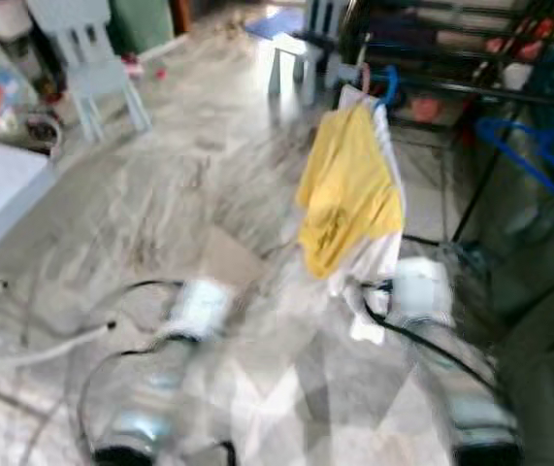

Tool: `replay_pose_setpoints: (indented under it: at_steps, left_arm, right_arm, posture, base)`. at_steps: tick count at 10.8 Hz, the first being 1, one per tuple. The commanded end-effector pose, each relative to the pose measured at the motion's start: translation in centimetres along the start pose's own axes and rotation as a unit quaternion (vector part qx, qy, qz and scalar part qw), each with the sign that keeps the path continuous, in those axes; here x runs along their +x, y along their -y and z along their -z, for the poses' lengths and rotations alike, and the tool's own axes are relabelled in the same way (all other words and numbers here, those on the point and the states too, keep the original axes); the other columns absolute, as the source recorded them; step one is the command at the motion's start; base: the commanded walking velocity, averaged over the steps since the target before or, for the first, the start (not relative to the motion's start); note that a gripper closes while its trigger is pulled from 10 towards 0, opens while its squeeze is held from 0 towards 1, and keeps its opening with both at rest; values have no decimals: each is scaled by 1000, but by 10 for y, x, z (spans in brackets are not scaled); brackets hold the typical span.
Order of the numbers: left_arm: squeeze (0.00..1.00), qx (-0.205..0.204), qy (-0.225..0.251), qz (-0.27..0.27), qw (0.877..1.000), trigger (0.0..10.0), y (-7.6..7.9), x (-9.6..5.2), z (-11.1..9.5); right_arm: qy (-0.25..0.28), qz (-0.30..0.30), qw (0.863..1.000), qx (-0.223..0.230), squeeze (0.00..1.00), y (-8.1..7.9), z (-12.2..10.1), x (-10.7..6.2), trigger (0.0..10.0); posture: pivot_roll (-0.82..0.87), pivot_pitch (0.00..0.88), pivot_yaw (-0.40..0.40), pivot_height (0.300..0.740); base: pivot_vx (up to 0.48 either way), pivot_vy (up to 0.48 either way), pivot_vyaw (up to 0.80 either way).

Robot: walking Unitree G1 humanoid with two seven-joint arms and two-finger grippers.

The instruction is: Hang hanger

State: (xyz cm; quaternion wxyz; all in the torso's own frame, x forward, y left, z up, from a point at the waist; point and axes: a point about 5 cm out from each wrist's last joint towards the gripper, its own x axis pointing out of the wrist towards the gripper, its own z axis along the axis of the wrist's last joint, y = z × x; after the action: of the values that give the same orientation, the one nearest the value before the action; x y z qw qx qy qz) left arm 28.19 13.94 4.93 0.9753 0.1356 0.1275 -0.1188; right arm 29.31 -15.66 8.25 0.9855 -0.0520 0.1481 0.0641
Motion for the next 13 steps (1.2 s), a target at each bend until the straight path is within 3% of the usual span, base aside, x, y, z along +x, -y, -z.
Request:
replay_pose_setpoints:
  at_steps: [1,6,8,12,13]
  left_arm:
    - [0,-3,-8,3,1000,10000,5,2,4]
    - [0,-9,-58,-33,998,10000,-18,10,31]
    - [0,-57,-89,-85,991,10000,-32,11,42]
    - [0,-73,-107,-104,986,10000,-39,15,46]
    - [0,-62,-116,-112,985,10000,-59,17,42]
  right_arm:
    - [-22,33,999,4,0,12,13,0,10000]
    - [-46,93,993,48,0,23,34,14,10000]
    - [-89,111,987,81,0,30,55,14,10000]
    - [-101,115,986,63,0,39,60,21,10000]
    - [-107,133,983,60,0,54,57,25,10000]
  posture:
    - [-40,108,2,740]
    - [-25,25,9,740]
    - [-20,0,5,740]
    - [-19,0,3,740]
    - [-20,0,5,740]
  base:
    - [0,0,0]
    - [0,0,0]
    - [0,0,0]
    - [0,0,0]
    - [0,0,0]
